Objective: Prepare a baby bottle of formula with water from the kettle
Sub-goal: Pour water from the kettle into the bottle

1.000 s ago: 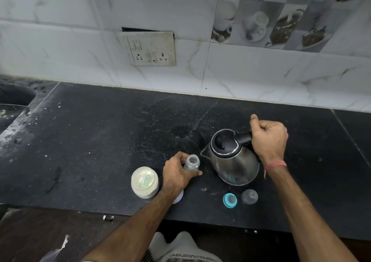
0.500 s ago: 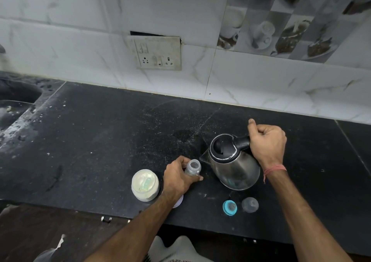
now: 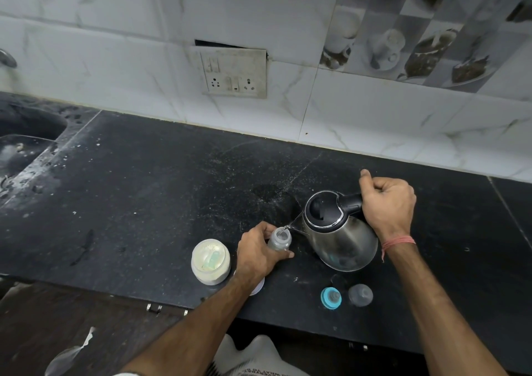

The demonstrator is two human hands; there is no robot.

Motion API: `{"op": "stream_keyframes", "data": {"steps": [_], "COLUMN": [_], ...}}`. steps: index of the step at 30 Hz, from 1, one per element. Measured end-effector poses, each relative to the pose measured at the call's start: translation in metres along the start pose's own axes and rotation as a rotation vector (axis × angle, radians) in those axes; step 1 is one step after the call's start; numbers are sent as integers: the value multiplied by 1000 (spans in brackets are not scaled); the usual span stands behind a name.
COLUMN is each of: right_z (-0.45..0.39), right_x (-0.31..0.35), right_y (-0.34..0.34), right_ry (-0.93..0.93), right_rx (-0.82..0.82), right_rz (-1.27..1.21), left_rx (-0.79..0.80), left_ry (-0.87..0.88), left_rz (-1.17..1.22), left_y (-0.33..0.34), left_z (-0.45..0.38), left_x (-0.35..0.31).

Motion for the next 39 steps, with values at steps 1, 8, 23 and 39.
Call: {"op": "stream_keyframes", "data": {"steps": [1, 8, 23, 39], "right_z": [0, -1, -1, -4], "right_x": [0, -1, -3, -4], "right_y": [0, 1, -1, 2], "right_ry": [0, -3, -3, -10], "right_rx": [-1, 8, 11, 7], "right_rz": [1, -4, -3, -2], "left_rx": [0, 4, -2, 28], "left_ry": [0, 5, -8, 25], "left_rz": [-3, -16, -23, -69], "left_y": [0, 0, 2, -1], "left_z": [0, 0, 0, -2], "left_x": [0, -1, 1, -2]}}
Point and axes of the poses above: each hand's wrist, its own z-axis away from the middle knuckle, its own y-axis out of the palm, x = y × z, the point moved 7 cm from there along -z, towards the middle knuckle, and after that the axes turned 3 degrees about z, right-handed, at the moved point
